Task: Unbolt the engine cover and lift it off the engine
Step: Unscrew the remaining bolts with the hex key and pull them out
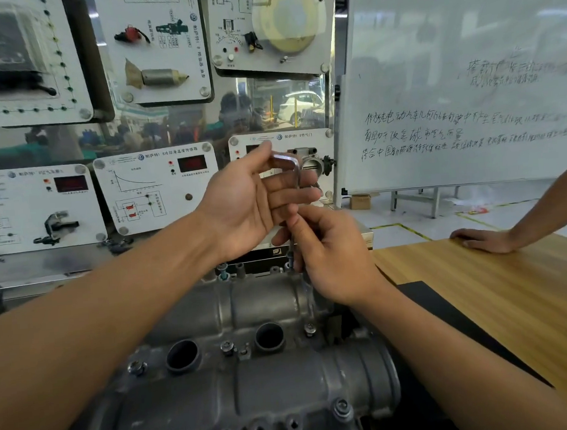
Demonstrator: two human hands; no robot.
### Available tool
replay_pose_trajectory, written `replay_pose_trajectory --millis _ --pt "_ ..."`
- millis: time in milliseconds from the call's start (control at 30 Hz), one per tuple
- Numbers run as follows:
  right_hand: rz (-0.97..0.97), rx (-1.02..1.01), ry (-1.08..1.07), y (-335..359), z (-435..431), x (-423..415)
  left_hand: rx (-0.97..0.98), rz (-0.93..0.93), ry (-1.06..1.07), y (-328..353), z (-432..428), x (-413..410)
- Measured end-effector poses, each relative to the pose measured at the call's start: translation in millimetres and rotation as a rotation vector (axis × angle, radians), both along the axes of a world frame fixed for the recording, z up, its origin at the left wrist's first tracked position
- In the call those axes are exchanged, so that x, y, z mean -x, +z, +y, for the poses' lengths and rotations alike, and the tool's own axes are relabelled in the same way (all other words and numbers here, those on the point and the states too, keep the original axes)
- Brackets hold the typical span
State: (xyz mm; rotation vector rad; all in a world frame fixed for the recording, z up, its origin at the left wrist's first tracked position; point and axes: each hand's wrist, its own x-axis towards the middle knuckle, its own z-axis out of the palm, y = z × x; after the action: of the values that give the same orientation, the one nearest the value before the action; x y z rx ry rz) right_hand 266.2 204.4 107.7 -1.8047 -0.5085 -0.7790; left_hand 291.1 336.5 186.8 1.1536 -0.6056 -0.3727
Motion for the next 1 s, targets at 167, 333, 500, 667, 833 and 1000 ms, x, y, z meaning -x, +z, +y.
replay_pose_trajectory --millis 167,333,500,667,833,1000 --pt "0.012 0.025 -0.017 -0.9 -0.6 -0.4 0.001 -0.036 -0.173 1.6 9.6 -3.6" --pt "0.03 0.034 0.01 1.5 1.5 2.3 -0.198 -0.273 0.116 2.5 -2.8 1.6" --pt "0.033 0.073 0.002 -0.2 0.8 -0.5 -0.21 -0.278 0.372 5.3 -13.6 7.4" --pt "0.036 0.07 0.009 0.1 0.2 -0.1 -0.166 -0.192 0.237 10.5 -5.3 1.7" --pt "0.003 0.045 0.003 0.0 -0.4 1.9 -0.047 -0.131 -0.197 6.1 7.6 -2.1" --pt "0.011 -0.025 0.042 -1.1 -0.2 0.0 -0.151 -0.238 -0.201 -4.5 3.5 -3.7"
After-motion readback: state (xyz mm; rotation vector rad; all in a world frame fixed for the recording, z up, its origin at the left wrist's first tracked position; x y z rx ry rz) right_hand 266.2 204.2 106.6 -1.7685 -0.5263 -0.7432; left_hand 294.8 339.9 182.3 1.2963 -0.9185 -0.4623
